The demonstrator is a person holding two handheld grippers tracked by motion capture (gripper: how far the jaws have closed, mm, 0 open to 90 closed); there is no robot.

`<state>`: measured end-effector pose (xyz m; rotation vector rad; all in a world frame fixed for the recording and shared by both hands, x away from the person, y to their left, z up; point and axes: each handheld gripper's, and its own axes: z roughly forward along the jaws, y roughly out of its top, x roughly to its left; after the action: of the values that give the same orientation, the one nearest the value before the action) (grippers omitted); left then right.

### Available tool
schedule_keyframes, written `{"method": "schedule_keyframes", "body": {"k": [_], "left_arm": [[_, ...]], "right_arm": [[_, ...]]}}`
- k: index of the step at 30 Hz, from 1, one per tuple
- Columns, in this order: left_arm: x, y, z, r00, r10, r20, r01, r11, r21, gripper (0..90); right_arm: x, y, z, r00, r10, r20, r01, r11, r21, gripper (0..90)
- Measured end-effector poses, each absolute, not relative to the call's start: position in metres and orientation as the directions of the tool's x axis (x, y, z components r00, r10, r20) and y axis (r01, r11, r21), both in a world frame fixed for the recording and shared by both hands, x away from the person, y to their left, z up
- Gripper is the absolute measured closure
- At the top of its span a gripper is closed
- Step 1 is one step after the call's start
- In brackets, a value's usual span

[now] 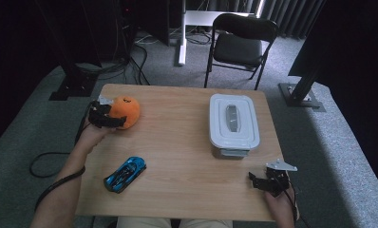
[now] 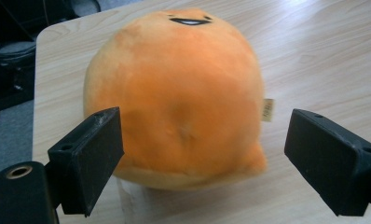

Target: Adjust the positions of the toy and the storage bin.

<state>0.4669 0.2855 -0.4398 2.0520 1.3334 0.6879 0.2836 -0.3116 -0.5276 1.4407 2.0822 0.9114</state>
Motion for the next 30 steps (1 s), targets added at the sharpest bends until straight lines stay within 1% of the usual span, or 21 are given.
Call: {"method": "schedule_keyframes", "body": {"k": [1, 3, 4, 6, 7, 10, 18, 20, 21, 24, 26, 28, 29, 30], "left_arm": [[0.470, 0.286, -0.441, 0.358, 0.928, 0.100, 0.629, -0.319, 0.709, 12.4], [0.476, 0.286, -0.444, 0.351, 0.926, 0.139, 0.635, -0.344, 0.691, 12.4], [0.480, 0.287, -0.447, 0.356, 0.926, 0.124, 0.648, -0.340, 0.682, 12.4], [0.484, 0.288, -0.451, 0.353, 0.925, 0.140, 0.655, -0.351, 0.669, 12.4], [0.486, 0.288, -0.454, 0.353, 0.928, 0.118, 0.666, -0.337, 0.665, 12.3], [0.489, 0.291, -0.458, 0.340, 0.935, 0.098, 0.667, -0.314, 0.676, 12.3], [0.491, 0.290, -0.468, 0.307, 0.949, 0.075, 0.693, -0.277, 0.665, 12.6], [0.492, 0.289, -0.470, 0.301, 0.950, 0.080, 0.700, -0.278, 0.658, 14.4], [0.492, 0.290, -0.470, 0.296, 0.953, 0.067, 0.710, -0.267, 0.652, 15.6], [0.491, 0.290, -0.469, 0.296, 0.952, 0.077, 0.717, -0.275, 0.640, 27.3], [0.489, 0.288, -0.467, 0.304, 0.946, 0.109, 0.711, -0.302, 0.635, 40.6], [0.489, 0.287, -0.466, 0.314, 0.943, 0.111, 0.710, -0.311, 0.632, 52.4], [0.486, 0.285, -0.464, 0.327, 0.936, 0.130, 0.698, -0.332, 0.635, 58.3], [0.485, 0.285, -0.463, 0.330, 0.935, 0.131, 0.695, -0.334, 0.637, 62.2]], "right_arm": [[0.284, -0.312, -0.528, -0.355, 0.935, 0.008, 0.640, 0.237, 0.731, 16.8], [0.284, -0.312, -0.528, -0.356, 0.935, 0.008, 0.640, 0.237, 0.731, 16.9], [0.284, -0.312, -0.528, -0.356, 0.935, 0.008, 0.640, 0.237, 0.731, 16.8], [0.284, -0.312, -0.528, -0.355, 0.935, 0.008, 0.640, 0.237, 0.731, 16.8], [0.284, -0.312, -0.528, -0.355, 0.935, 0.008, 0.640, 0.237, 0.731, 16.9], [0.284, -0.312, -0.528, -0.355, 0.935, 0.008, 0.640, 0.237, 0.731, 16.8], [0.284, -0.312, -0.528, -0.356, 0.935, 0.008, 0.640, 0.237, 0.731, 16.8], [0.284, -0.312, -0.528, -0.355, 0.935, 0.008, 0.640, 0.237, 0.731, 16.9], [0.284, -0.312, -0.528, -0.355, 0.935, 0.008, 0.640, 0.237, 0.731, 16.8], [0.284, -0.312, -0.528, -0.354, 0.935, 0.008, 0.641, 0.236, 0.731, 16.8], [0.284, -0.312, -0.528, -0.352, 0.936, 0.009, 0.641, 0.234, 0.731, 16.8], [0.284, -0.312, -0.528, -0.351, 0.936, 0.009, 0.642, 0.233, 0.731, 16.8], [0.284, -0.312, -0.528, -0.350, 0.937, 0.009, 0.642, 0.233, 0.731, 16.8], [0.284, -0.312, -0.528, -0.350, 0.937, 0.009, 0.642, 0.233, 0.731, 16.9]]}}
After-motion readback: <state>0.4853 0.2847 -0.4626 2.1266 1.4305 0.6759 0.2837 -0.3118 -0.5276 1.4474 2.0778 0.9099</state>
